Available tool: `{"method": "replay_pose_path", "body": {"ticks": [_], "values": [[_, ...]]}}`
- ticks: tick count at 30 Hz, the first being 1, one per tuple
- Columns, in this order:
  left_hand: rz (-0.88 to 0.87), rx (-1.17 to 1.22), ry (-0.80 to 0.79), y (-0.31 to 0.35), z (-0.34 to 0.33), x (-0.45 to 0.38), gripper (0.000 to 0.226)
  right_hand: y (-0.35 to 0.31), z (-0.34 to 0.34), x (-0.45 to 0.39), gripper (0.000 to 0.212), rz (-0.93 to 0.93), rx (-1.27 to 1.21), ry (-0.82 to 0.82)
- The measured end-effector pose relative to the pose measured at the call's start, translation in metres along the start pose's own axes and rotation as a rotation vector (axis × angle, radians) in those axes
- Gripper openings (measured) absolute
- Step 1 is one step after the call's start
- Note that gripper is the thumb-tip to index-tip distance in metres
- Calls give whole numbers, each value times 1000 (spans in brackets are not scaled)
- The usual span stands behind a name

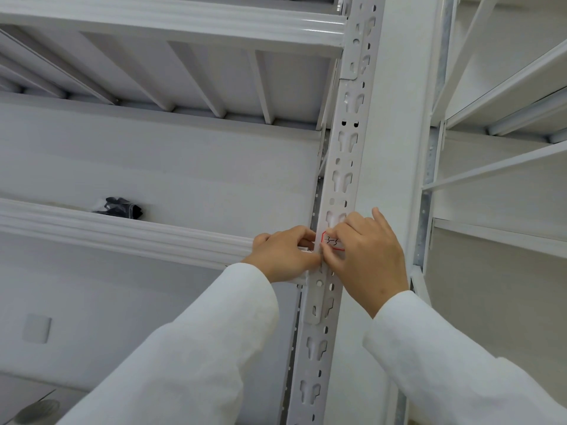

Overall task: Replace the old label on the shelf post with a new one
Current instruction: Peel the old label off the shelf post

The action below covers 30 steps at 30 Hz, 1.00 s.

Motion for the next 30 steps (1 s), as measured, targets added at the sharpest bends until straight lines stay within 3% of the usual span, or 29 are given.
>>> {"method": "replay_pose_path", "body": {"ticks": [10, 13, 17, 20, 24, 30], "values": [[4, -4, -2, 1, 1, 1, 37, -2, 1, -2, 13, 8, 10, -6], [6, -5, -1, 1, 1, 1, 37, 0, 3, -2, 13, 22, -96, -24], [17, 11, -9, 2, 2, 1, 35, 20, 12, 4, 9, -249, -444, -19], [36, 20, -8, 4, 2, 2, 34, 31, 14, 12, 13, -334, -504, -29], [45, 9, 10, 4, 1, 2, 34, 39, 13, 12, 13, -229, -416, -61], [43, -4, 10, 4, 1, 2, 33, 43, 16, 5, 23, 203, -136, -81]]}}
Point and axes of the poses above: each hand's wrist, its own x-axis away from the middle knuckle, its own z-axis out of the back of the hand, y = z × x, the point moved 3 cm from there along -x, towards the middle knuckle, and after that the axes turned 3 degrees about -x, right-handed, at the moved point
